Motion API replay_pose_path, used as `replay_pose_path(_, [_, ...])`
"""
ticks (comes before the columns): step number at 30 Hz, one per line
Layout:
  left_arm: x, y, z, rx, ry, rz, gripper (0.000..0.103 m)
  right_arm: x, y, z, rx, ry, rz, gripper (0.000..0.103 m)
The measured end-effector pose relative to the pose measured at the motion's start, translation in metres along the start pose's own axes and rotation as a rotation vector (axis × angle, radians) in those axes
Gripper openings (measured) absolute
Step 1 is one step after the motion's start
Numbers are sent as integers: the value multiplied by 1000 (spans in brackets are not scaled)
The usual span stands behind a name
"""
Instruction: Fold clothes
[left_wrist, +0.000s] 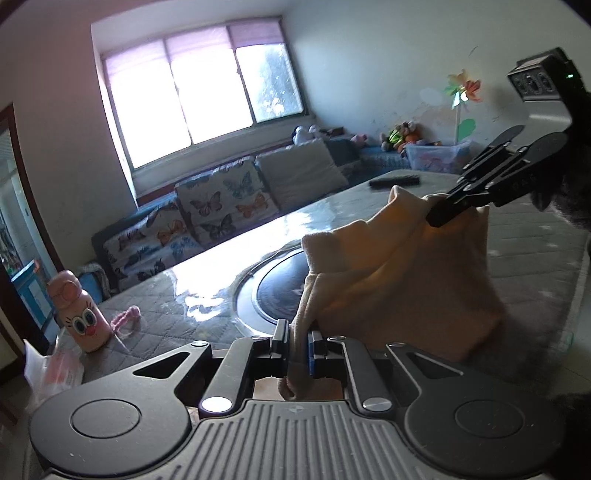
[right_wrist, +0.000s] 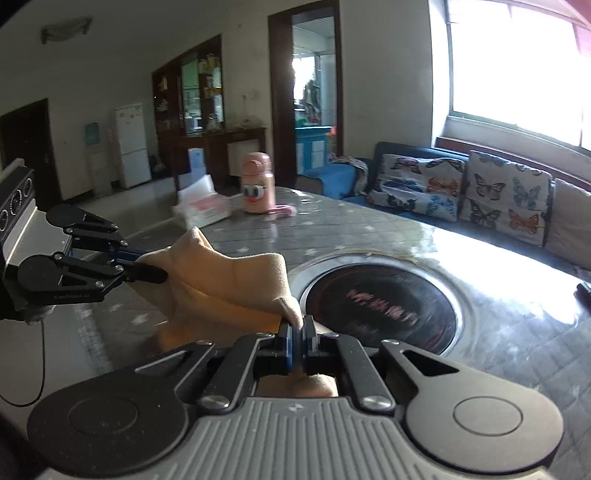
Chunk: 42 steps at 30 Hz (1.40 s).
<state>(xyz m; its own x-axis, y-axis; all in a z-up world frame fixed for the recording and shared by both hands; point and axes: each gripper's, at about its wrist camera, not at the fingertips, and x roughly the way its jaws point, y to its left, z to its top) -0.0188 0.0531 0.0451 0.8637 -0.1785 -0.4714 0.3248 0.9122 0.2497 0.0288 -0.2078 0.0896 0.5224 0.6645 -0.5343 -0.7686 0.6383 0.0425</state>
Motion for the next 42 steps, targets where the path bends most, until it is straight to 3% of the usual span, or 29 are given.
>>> replay_pose_path(5, [64, 17, -2, -41, 79, 15, 14, 55, -28, 4, 64, 65, -62, 5])
replay_pose_path(7, [82, 21, -9, -68, 115, 27, 18, 76, -39, -4, 109, 101, -89, 12])
replay_pose_path(8, [88, 23, -13, -80, 131, 32, 18, 84, -42, -8, 122, 110, -109, 20])
replay_pose_path(9, [92, 26, -18, -92, 145, 39, 21, 90, -45, -12, 131, 117, -124, 20])
replay_pose_path(12, [92, 36, -27, -134, 165, 65, 31, 97, -56, -27, 180, 134, -156, 24])
replay_pose_path(16, [77, 50, -23, -186, 147, 116, 31, 85, -64, -33, 211, 116, -176, 28])
replay_pose_path(18, [70, 55, -19, -218, 135, 132, 31, 79, -67, -36, 228, 108, -174, 36])
replay_pose_path(21, [59, 54, -14, -248, 110, 122, 30, 75, -75, -43, 273, 110, -182, 36])
replay_pose_path(28, [65, 32, -7, -243, 107, 11, 27, 77, -79, -62, 358, 128, -184, 33])
replay_pose_path(30, [71, 28, -7, -240, 113, -3, 27, 78, -77, -63, 354, 125, -190, 21])
replay_pose_path(34, [85, 30, -15, -244, 159, 15, 25, 79, -69, -61, 325, 113, -218, 9])
replay_pose_path(39, [93, 43, -32, -275, 196, 27, 26, 78, -61, -60, 281, 121, -263, 9])
replay_pose_path(42, [86, 44, -29, -270, 185, 39, 26, 81, -68, -63, 301, 133, -270, 19])
